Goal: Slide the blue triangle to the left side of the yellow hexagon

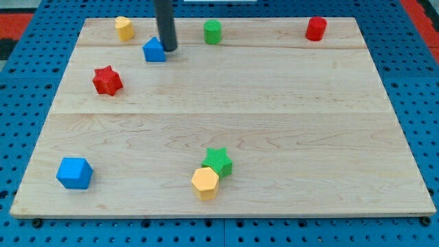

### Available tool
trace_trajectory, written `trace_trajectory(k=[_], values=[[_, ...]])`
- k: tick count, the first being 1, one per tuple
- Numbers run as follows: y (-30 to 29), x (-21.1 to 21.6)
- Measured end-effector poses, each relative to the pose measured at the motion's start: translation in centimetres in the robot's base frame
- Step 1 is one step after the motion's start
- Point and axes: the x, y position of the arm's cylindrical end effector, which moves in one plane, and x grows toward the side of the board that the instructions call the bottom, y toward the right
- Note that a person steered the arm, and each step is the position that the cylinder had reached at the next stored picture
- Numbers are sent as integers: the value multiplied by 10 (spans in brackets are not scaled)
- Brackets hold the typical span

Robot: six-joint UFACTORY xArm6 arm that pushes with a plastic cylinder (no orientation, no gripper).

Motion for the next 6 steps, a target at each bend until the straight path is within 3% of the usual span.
trace_trajectory(k=[1,4,5,6], values=[[-41,-14],[-88,44],[-88,9],[-52,9]])
